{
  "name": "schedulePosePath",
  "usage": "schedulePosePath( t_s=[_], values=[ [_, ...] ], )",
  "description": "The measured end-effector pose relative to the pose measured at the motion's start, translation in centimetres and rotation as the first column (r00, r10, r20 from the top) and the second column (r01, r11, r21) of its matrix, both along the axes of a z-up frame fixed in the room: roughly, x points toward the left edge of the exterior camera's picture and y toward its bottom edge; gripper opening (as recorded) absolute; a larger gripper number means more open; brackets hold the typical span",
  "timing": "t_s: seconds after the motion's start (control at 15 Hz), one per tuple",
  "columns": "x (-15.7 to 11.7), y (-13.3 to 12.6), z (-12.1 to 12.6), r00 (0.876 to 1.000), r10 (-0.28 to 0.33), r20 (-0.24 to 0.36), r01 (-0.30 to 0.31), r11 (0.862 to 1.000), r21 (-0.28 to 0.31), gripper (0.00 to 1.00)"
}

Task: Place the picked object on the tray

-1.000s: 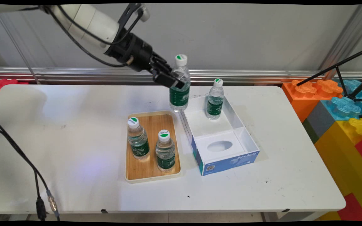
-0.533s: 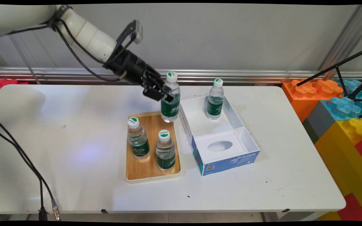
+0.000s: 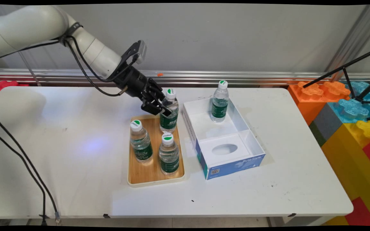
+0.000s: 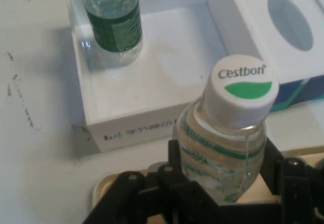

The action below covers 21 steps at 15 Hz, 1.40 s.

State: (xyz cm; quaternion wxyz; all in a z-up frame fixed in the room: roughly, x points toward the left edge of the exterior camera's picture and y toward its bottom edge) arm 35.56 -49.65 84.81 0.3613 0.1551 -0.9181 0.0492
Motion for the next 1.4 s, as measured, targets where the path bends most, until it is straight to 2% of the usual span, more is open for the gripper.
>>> schedulePosePath(
  t_s=[0.33, 1.27, 1.33, 1.4],
  values=[
    [1.1, -0.8, -1.5, 1.0, -0.017, 0.011, 0.017, 1.0, -0.008, 0.0],
    [2.0, -1.2, -3.7, 0.999, 0.019, -0.041, -0.018, 0.999, 0.028, 0.0],
    [2.1, -1.1, -3.8, 0.999, 0.021, -0.043, -0.02, 0.999, 0.029, 1.0],
    [2.1, -1.1, -3.9, 0.999, 0.021, -0.045, -0.02, 0.999, 0.031, 1.0]
  ],
)
